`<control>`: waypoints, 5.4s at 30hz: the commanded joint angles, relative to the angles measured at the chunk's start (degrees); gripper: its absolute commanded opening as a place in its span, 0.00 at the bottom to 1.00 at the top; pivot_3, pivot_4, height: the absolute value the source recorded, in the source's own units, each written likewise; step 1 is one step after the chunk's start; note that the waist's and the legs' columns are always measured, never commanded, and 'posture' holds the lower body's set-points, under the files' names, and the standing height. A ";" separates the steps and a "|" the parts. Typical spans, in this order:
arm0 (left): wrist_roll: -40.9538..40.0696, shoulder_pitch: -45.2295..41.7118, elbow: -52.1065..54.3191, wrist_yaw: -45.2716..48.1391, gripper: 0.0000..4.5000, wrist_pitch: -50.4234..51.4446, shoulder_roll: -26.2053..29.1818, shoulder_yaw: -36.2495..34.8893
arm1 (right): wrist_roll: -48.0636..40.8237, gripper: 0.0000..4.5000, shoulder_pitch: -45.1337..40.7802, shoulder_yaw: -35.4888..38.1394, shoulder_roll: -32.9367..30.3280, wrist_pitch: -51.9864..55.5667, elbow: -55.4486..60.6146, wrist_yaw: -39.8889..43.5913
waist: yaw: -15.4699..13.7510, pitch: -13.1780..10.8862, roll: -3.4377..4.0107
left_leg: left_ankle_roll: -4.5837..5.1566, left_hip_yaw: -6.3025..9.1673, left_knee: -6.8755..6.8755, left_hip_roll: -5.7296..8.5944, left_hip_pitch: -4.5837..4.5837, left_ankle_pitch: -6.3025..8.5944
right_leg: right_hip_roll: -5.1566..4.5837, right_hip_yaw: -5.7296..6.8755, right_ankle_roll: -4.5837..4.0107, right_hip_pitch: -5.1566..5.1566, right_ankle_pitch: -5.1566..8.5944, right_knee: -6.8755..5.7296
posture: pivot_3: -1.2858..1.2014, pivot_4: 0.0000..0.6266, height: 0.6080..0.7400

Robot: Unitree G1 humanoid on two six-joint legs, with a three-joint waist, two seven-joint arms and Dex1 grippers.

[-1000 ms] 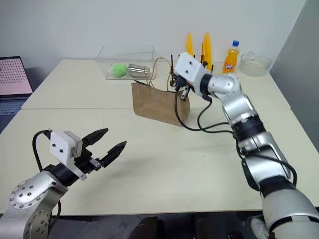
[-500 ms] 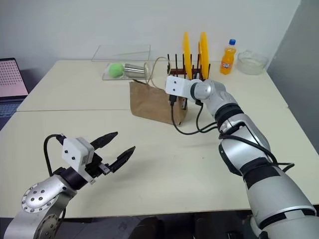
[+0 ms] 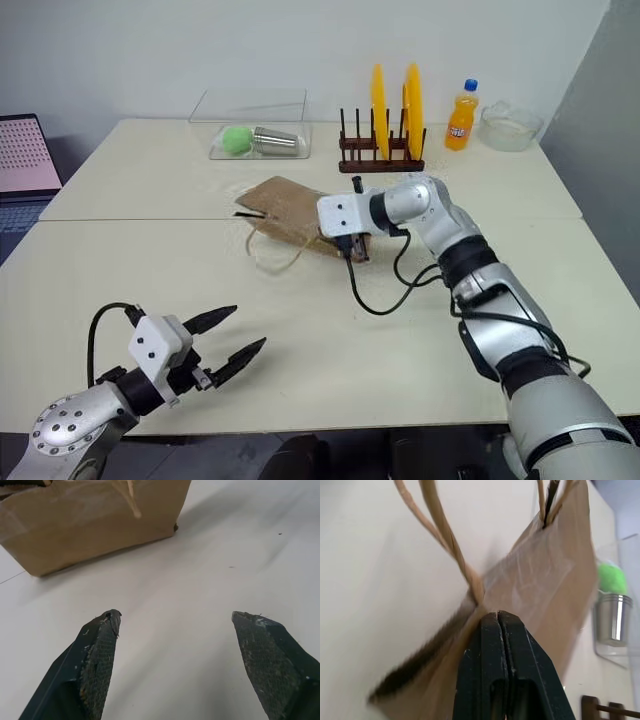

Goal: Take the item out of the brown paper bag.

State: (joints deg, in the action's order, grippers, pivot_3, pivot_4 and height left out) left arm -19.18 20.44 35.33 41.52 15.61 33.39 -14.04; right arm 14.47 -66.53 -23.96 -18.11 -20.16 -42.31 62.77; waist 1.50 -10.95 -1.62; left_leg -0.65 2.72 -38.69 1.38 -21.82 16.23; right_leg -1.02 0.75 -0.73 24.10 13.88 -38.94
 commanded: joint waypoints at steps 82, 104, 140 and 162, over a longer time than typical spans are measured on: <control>0.36 -19.96 -11.85 7.39 1.00 -16.04 10.67 -1.88 | -22.87 0.27 22.43 12.96 -3.06 32.59 47.34 5.52 | -1.51 0.02 -0.04 | -0.05 0.19 0.57 0.01 0.12 -0.03 | -0.03 0.23 -0.21 -0.01 0.14 0.14 | 0.52 0.24 1.00; 14.43 -50.16 -63.37 34.67 1.00 -65.91 14.84 21.35 | -25.77 0.99 43.70 7.74 -14.60 54.14 77.40 -7.82 | -1.14 -0.04 0.05 | -0.04 0.05 0.57 -0.02 0.05 -0.03 | 0.00 0.24 0.11 0.05 0.31 0.23 | 0.52 0.24 1.00; 18.46 -54.25 -75.42 31.75 0.73 -79.98 10.67 31.83 | -30.76 1.00 45.44 8.31 -18.93 53.02 77.76 -8.17 | -1.18 -0.01 0.01 | -0.03 0.12 0.46 -0.01 0.09 -0.03 | 0.00 0.29 0.16 0.00 0.32 0.10 | 0.52 0.24 1.00; -3.28 -62.25 -43.46 17.36 0.01 -11.33 1.34 19.93 | -20.22 1.00 44.73 1.22 -19.60 40.02 75.72 -9.28 | -1.01 -0.01 -0.02 | -0.04 0.22 0.25 -0.01 0.00 -0.03 | 0.08 0.28 0.22 -0.02 0.33 0.03 | 0.52 0.24 1.00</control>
State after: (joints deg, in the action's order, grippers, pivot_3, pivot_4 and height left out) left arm -20.70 -40.36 -9.57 59.55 2.28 35.15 7.85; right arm -7.76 -20.41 -21.81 -38.42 22.79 33.49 54.57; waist 0.49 -10.96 -1.64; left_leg -0.69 2.93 -38.44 1.37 -21.81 16.19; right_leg -0.94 1.01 -0.51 24.08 14.20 -38.91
